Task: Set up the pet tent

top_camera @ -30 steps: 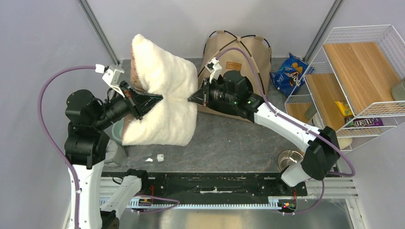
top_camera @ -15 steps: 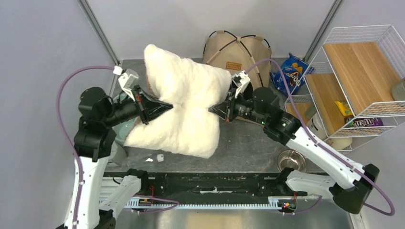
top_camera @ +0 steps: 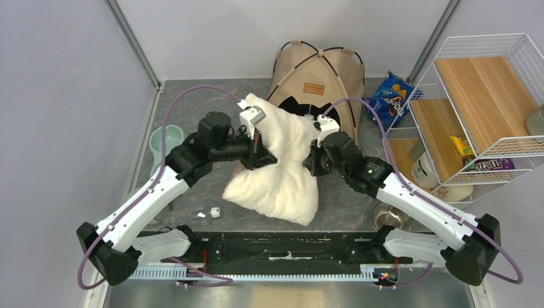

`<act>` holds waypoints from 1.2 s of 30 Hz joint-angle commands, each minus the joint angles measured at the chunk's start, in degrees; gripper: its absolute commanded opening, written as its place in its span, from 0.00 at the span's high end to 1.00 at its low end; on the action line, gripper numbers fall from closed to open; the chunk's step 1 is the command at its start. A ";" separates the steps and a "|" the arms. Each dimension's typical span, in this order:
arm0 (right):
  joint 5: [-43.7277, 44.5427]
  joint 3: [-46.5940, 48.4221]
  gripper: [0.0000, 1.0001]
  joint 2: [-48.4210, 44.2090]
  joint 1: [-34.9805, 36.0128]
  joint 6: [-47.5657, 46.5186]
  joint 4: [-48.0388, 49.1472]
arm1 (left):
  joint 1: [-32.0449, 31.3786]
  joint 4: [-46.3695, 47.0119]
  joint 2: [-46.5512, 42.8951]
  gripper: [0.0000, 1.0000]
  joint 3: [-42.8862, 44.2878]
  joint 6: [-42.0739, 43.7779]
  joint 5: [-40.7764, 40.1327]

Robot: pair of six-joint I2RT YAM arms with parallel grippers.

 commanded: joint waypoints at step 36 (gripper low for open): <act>4.86 8.12 0.27 5.47 -11.88 3.12 -2.34 | -13.19 12.75 24.36 0.98 9.29 6.48 -24.67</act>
